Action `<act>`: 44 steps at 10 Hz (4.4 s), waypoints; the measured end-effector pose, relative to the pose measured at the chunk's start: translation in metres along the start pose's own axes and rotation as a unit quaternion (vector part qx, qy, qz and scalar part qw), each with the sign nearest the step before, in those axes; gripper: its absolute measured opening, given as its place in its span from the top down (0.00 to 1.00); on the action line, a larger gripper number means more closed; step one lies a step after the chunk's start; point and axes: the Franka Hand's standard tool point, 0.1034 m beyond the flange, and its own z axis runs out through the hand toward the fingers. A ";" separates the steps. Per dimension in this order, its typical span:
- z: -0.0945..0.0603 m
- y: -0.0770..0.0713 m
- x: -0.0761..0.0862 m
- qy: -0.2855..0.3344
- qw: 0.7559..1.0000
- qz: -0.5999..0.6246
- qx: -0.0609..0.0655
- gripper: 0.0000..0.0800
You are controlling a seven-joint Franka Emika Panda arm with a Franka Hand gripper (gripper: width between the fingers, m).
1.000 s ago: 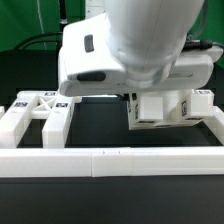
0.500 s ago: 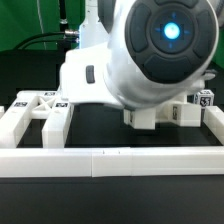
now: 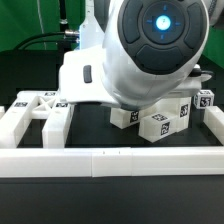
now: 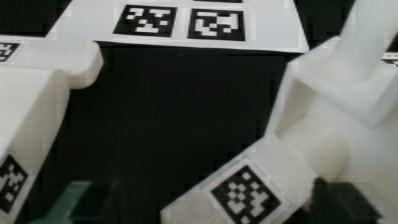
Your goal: Assemble chair
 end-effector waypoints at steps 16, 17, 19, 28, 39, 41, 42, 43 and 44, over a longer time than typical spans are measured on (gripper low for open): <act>-0.062 0.078 -0.004 0.323 0.944 -0.061 -0.027 0.19; -0.067 0.082 -0.001 0.366 0.928 -0.057 -0.033 0.19; -0.066 0.088 -0.001 0.425 0.903 -0.043 -0.034 0.19; -0.037 0.095 0.020 0.447 0.895 0.015 0.008 0.19; -0.004 0.108 0.042 0.436 0.899 0.040 0.017 0.19; -0.005 0.106 0.043 0.438 0.898 0.040 0.016 0.23; -0.005 0.107 0.043 0.437 0.898 0.040 0.016 0.23; -0.005 0.106 0.043 0.437 0.898 0.040 0.016 0.44; -0.005 0.106 0.043 0.437 0.898 0.039 0.016 0.65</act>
Offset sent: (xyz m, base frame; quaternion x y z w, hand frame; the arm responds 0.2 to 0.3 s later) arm 0.0157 -0.0196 0.0152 -0.0139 -0.0055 -0.0601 0.9981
